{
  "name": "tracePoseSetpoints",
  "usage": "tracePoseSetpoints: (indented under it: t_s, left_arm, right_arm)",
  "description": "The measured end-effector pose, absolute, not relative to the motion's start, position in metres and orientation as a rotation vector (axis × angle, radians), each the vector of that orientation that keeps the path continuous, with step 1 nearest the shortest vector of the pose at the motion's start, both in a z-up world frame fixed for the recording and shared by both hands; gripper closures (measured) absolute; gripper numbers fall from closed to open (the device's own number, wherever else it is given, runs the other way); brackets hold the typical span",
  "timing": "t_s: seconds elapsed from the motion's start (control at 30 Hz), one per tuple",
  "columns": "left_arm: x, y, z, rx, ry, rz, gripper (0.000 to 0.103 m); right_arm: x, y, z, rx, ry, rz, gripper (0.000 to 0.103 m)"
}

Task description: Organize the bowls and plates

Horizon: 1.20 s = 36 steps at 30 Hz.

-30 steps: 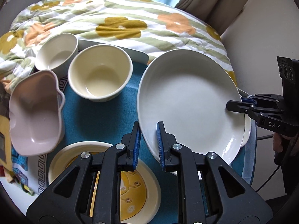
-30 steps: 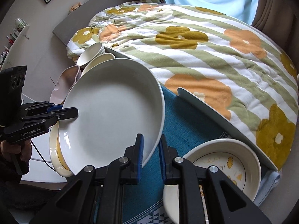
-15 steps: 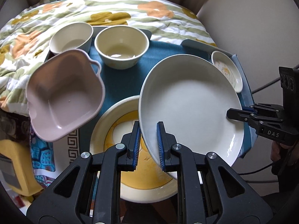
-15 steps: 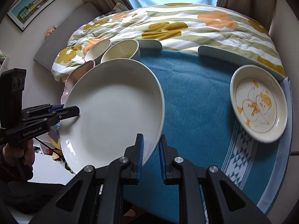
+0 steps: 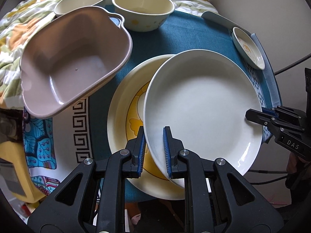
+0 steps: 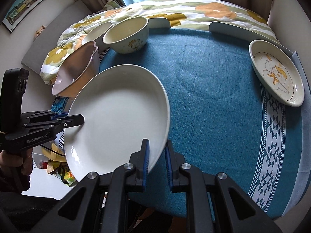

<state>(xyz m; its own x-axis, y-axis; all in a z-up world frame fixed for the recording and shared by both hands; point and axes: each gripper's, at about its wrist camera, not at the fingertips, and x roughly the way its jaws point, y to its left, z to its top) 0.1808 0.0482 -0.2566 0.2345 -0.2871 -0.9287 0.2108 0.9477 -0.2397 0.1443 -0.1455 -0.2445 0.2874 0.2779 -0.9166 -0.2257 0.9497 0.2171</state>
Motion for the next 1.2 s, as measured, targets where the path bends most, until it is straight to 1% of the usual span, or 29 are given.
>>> tracePoseSetpoints:
  t_s: [0.4, 0.83, 1.2]
  left_arm:
    - [0.178, 0.035, -0.268, 0.005, 1.289, -0.298, 0.089]
    - [0.168, 0.011, -0.265, 0.252, 1.191, -0.209, 0.089]
    - [0.161, 0.011, -0.260, 0.323, 1.159, -0.153, 0.089]
  right_arm:
    - [0.141, -0.143, -0.248, 0.030, 1.230, 0.339, 0.088]
    - [0.145, -0.135, -0.249, -0.028, 1.218, 0.353, 0.088]
    - [0.145, -0.125, -0.252, -0.100, 1.204, 0.384, 0.088]
